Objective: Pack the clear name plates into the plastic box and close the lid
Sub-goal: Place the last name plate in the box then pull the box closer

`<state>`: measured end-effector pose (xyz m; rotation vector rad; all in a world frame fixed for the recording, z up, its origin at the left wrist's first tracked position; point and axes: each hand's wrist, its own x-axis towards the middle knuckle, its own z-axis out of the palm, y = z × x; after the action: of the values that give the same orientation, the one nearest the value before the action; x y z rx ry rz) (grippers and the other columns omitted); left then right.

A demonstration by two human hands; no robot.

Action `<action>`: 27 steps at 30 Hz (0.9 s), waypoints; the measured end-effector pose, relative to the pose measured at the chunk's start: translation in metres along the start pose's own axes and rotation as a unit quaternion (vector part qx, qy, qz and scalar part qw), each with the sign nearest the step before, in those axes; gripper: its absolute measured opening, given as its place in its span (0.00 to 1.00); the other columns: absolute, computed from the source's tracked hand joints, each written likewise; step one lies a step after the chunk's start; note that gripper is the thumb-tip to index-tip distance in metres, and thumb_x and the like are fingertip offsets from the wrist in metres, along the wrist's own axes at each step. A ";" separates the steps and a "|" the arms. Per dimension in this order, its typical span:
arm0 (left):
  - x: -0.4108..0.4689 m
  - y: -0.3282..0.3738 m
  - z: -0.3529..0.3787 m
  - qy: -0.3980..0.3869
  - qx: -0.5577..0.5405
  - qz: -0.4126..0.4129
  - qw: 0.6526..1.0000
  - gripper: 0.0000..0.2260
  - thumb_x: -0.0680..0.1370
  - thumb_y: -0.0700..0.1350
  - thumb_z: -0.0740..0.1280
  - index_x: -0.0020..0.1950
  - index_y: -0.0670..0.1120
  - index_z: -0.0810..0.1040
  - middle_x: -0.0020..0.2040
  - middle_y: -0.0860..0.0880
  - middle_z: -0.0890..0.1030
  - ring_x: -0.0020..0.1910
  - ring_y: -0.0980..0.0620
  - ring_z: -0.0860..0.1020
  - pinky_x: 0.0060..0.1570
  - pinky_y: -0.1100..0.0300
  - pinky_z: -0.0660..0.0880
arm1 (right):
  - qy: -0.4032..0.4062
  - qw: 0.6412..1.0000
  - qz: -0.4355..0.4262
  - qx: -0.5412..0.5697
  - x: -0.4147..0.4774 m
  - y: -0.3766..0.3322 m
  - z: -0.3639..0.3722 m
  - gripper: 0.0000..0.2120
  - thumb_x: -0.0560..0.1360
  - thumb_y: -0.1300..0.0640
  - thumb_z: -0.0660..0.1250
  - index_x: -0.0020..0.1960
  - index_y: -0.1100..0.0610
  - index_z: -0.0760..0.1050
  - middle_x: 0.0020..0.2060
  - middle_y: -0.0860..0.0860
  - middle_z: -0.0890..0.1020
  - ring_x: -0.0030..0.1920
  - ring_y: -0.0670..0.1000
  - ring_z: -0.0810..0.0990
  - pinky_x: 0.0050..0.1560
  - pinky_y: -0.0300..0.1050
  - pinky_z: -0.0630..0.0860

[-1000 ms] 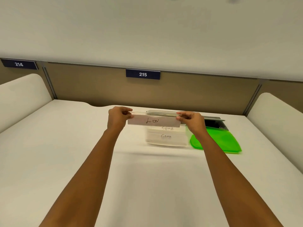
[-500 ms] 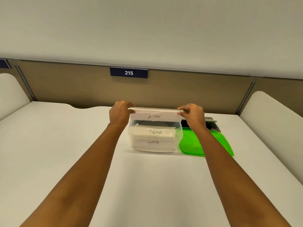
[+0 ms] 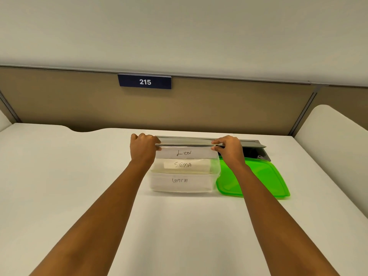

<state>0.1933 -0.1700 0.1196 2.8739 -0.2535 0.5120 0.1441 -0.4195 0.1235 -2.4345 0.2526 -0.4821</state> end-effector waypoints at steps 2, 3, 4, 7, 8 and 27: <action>0.002 -0.001 0.006 -0.002 0.017 0.007 1.000 0.12 0.78 0.48 0.66 0.59 0.49 0.82 0.54 0.45 0.85 0.55 0.45 0.77 0.56 0.56 0.63 | -0.007 1.000 -0.007 -0.015 0.002 0.004 0.005 0.12 0.70 0.60 0.74 0.53 0.61 0.84 0.51 0.58 0.84 0.53 0.58 0.80 0.56 0.46 0.76; 0.002 -0.001 0.008 -0.005 0.025 0.010 1.000 0.12 0.78 0.48 0.66 0.59 0.49 0.82 0.53 0.45 0.85 0.55 0.46 0.77 0.56 0.56 0.63 | -0.010 1.000 -0.010 -0.023 0.003 0.005 0.007 0.12 0.70 0.60 0.74 0.52 0.61 0.84 0.50 0.58 0.84 0.52 0.57 0.80 0.56 0.45 0.75; 0.003 -0.002 0.010 -0.007 0.032 0.012 0.999 0.12 0.78 0.49 0.65 0.59 0.49 0.82 0.53 0.45 0.84 0.54 0.46 0.77 0.56 0.56 0.63 | -0.013 0.999 -0.011 -0.027 0.003 0.006 0.008 0.11 0.70 0.60 0.74 0.52 0.61 0.84 0.50 0.57 0.85 0.51 0.56 0.80 0.54 0.44 0.74; 0.005 -0.002 0.014 -0.018 0.051 0.017 0.998 0.13 0.78 0.49 0.65 0.60 0.49 0.82 0.53 0.45 0.84 0.55 0.46 0.76 0.57 0.56 0.64 | -0.030 0.999 -0.004 -0.040 0.005 0.010 0.014 0.11 0.69 0.59 0.74 0.51 0.60 0.84 0.49 0.57 0.84 0.52 0.57 0.79 0.55 0.47 0.74; 0.006 -0.003 0.016 -0.024 0.056 0.017 0.998 0.13 0.78 0.49 0.65 0.60 0.48 0.82 0.53 0.44 0.84 0.55 0.46 0.76 0.57 0.56 0.64 | -0.035 0.998 0.000 -0.047 0.005 0.011 0.015 0.11 0.70 0.58 0.74 0.52 0.59 0.84 0.50 0.58 0.84 0.54 0.57 0.78 0.56 0.48 0.74; 0.011 -0.001 0.038 -0.109 0.150 0.034 0.982 0.16 0.76 0.52 0.68 0.61 0.47 0.80 0.59 0.45 0.81 0.60 0.47 0.74 0.65 0.56 0.64 | -0.095 0.939 -0.074 -0.323 0.013 0.006 0.036 0.15 0.73 0.50 0.69 0.57 0.53 0.82 0.57 0.53 0.76 0.61 0.56 0.69 0.61 0.47 0.68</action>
<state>0.2157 -0.1794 0.0883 3.2286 -0.3379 0.2641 0.1695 -0.4081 0.0975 -3.1379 0.1605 -0.2401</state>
